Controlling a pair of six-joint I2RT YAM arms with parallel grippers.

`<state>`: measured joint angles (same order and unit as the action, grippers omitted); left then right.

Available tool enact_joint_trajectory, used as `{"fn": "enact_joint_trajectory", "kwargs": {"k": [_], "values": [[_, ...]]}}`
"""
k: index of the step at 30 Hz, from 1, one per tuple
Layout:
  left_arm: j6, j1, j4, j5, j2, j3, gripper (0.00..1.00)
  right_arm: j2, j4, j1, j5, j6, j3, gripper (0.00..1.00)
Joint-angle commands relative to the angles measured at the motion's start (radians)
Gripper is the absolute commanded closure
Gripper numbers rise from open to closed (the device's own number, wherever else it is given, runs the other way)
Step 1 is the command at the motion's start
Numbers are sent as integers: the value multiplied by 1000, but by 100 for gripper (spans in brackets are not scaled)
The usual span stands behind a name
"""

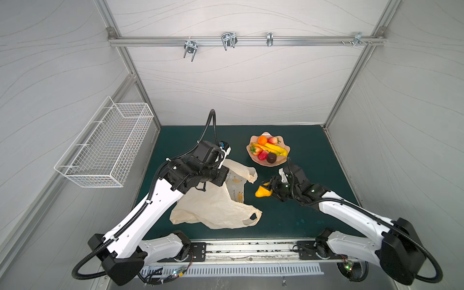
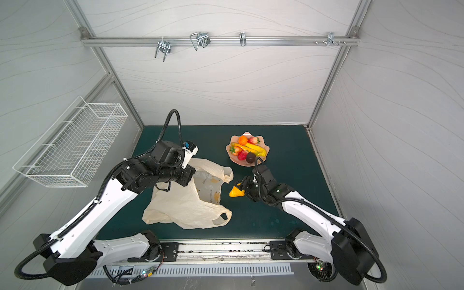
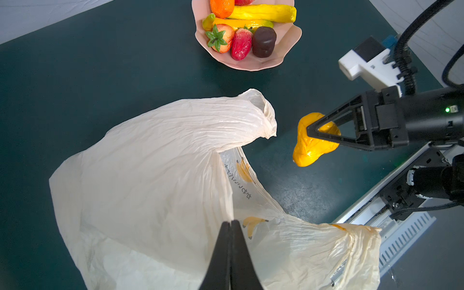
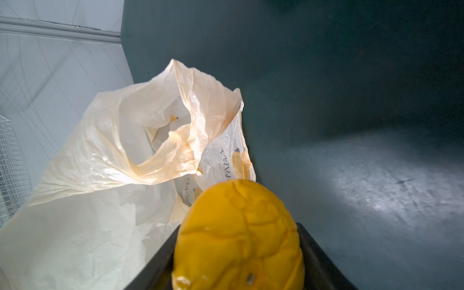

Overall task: Place the fruits into the plastic bag
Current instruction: 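Carry the yellow lemon with the right gripper toward the bag opening, then push the lemon into the bag opening held by the left gripper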

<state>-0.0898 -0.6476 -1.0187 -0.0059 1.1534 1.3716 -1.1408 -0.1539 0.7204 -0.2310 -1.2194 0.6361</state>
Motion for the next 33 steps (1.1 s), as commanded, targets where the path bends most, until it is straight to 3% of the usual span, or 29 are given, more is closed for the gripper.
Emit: {"fn": "enact_joint_trajectory", "kwargs": {"k": [1,24,33], "values": [[-8,6,35,17,-11,10,100,-40,119,53,-15,-97,8,53],[-41,7,58,7,-15,3,100,-361,340,246,-129,-342,208,57],[-56,8,69,18,-19,6,100,-598,459,296,-176,-414,343,58]]}}
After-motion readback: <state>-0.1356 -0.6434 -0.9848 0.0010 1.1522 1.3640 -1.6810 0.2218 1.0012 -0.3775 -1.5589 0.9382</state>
